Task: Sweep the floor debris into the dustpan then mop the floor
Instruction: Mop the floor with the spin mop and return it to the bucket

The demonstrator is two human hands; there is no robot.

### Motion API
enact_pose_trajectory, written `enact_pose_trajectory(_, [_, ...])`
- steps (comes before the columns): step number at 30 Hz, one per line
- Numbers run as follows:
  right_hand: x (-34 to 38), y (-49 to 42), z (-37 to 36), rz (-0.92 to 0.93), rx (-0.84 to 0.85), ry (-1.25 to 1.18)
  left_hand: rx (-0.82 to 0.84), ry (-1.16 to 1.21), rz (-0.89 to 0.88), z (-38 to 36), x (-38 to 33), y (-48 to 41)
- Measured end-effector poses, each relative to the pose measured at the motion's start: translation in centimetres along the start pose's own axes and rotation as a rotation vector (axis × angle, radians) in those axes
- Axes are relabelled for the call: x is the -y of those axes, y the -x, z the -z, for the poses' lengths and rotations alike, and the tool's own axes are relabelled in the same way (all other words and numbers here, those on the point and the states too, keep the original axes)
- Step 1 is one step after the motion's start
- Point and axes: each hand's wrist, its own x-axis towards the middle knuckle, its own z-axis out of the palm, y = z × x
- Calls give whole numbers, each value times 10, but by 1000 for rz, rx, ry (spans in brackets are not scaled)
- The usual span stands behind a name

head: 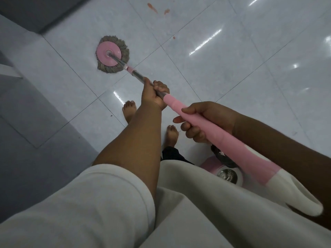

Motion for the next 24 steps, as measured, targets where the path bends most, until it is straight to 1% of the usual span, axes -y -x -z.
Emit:
enact_pose_trajectory(5, [23, 13, 18, 35, 109, -106, -11, -7, -37, -23, 9, -10])
enact_pose_trajectory(9, [32, 16, 28, 34, 114, -107, -32, -55, -62, -30, 13, -16])
enact_pose_trajectory(14, [28, 7, 35, 21, 134, -141, -17, -60, -56, -23, 17, -24])
enact_pose_trajectory(17, [29, 4, 39, 17, 167, -193, 16, -34, -68, -21, 18, -30])
enact_pose_trajectory(20, [31, 1, 39, 26, 221, -232, 16, 4, -118, -19, 15, -31])
enact_pose_trajectory(24, [25, -3, 40, 38, 228, -253, 27, 84, -179, -15, 17, -30])
